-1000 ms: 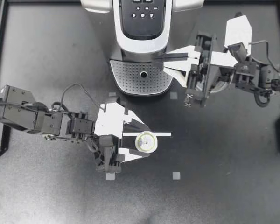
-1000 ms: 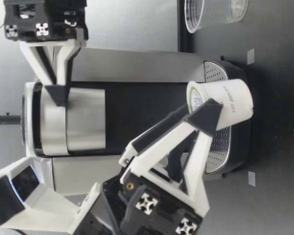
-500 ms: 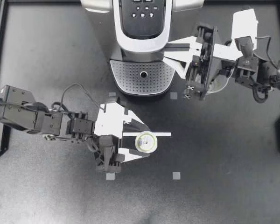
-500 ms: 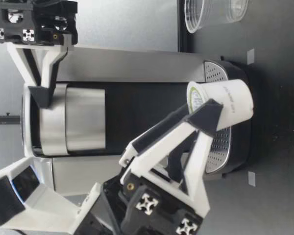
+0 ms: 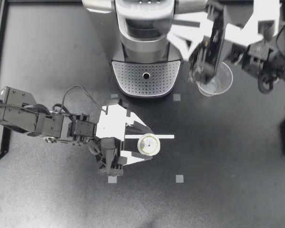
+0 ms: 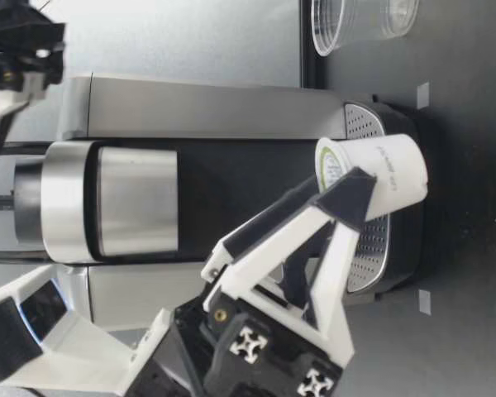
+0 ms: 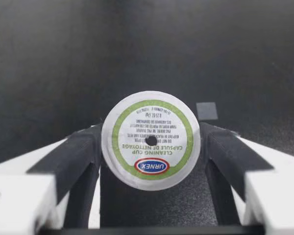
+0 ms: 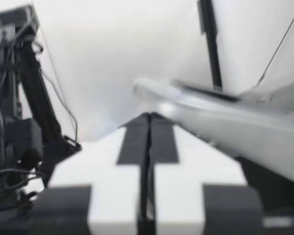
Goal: Place the coffee capsule inside the capsule container, then place the cup onto the center of the cup tray, then push the 'Hot Water' and 'Travel Mug' buttons.
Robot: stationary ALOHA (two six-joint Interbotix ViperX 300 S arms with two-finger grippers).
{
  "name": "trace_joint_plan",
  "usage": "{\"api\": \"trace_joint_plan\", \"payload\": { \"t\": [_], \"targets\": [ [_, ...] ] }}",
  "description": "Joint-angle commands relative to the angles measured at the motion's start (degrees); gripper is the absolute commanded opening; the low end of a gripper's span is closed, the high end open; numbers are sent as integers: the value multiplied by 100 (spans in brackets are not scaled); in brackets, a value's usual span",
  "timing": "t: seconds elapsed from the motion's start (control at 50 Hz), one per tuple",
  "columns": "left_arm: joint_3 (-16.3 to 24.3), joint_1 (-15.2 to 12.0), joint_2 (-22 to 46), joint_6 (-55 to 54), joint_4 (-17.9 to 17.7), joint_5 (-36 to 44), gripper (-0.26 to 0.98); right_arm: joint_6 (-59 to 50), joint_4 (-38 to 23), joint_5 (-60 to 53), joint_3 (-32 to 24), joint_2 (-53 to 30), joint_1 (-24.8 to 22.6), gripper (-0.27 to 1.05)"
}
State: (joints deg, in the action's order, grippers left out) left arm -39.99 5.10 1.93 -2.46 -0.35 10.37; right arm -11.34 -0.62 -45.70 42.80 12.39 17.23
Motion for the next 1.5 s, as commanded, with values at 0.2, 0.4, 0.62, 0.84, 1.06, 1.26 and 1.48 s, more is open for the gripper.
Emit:
{"api": "trace_joint_plan", "payload": {
  "t": [0.2,0.4,0.62,0.84,1.06,1.26,1.48],
  "targets": [
    [88,9,-316,18,0,62,51,-26,9,193,-457,79,492,10],
    [62,9,-396,9,-9,70,51,-18,9,554,-782,0,853,10],
    [88,0,-396,9,-9,185,51,-26,9,694,-1002,-246,1301,10],
    [105,0,-422,9,0,185,51,-44,0,703,-1178,-457,1556,10],
    [246,0,-826,185,35,185,51,-123,-132,694,-1134,-220,1468,10],
    [422,-193,-1494,1055,88,149,51,-299,-255,633,-817,439,1020,10],
    [589,-563,-1960,2373,88,149,51,-316,-255,431,-158,1283,668,10]
  ]
}}
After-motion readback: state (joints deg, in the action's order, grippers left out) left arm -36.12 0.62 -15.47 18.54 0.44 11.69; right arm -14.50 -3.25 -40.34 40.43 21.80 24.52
